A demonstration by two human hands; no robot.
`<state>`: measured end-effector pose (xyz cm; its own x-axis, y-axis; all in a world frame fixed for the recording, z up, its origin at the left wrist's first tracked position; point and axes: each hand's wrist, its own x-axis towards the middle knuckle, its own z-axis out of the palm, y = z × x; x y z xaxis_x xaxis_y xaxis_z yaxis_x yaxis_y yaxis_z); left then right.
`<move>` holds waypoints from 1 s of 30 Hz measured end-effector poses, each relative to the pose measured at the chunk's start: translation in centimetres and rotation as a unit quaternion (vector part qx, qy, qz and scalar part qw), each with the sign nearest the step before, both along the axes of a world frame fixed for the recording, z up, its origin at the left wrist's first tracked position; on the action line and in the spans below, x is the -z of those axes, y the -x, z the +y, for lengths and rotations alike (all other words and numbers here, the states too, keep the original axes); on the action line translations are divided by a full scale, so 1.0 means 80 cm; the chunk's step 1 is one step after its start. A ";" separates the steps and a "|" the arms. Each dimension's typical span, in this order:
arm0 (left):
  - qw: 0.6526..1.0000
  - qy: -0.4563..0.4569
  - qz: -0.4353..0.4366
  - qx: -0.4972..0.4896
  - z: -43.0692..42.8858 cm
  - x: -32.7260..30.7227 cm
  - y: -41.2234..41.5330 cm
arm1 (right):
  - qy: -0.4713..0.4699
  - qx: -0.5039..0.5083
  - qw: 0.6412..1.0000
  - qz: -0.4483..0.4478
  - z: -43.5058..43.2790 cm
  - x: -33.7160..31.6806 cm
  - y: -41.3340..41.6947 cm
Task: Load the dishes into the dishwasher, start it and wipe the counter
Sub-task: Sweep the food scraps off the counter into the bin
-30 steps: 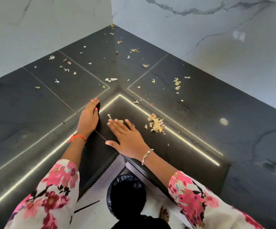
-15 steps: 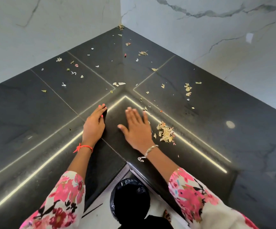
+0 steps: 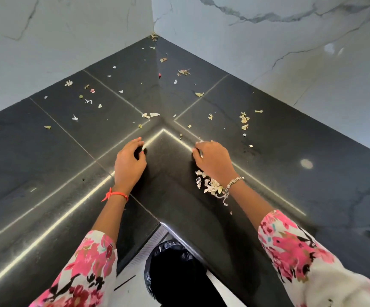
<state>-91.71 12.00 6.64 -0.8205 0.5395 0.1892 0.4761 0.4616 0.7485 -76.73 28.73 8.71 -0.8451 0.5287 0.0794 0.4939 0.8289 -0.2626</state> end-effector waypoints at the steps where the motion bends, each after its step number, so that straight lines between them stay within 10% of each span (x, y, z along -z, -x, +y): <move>1: 1.000 0.004 -0.005 0.021 0.014 0.001 0.000 | 0.027 -0.015 0.999 0.009 0.012 -0.004 0.003; 10: 0.994 0.094 0.026 0.042 0.104 0.018 0.013 | 0.138 -0.156 0.972 -0.107 0.100 0.013 0.053; 17: 0.985 0.146 0.084 0.037 0.108 0.022 0.009 | 0.327 -0.220 0.917 0.065 0.080 0.017 -0.003; 25: 0.986 0.140 0.086 0.033 0.104 0.027 0.013 | 0.108 -0.255 0.958 -0.071 0.122 0.025 0.128; 30: 0.988 0.131 0.074 0.026 0.105 0.022 0.010 | 0.141 -0.335 0.928 -0.077 0.112 0.028 0.086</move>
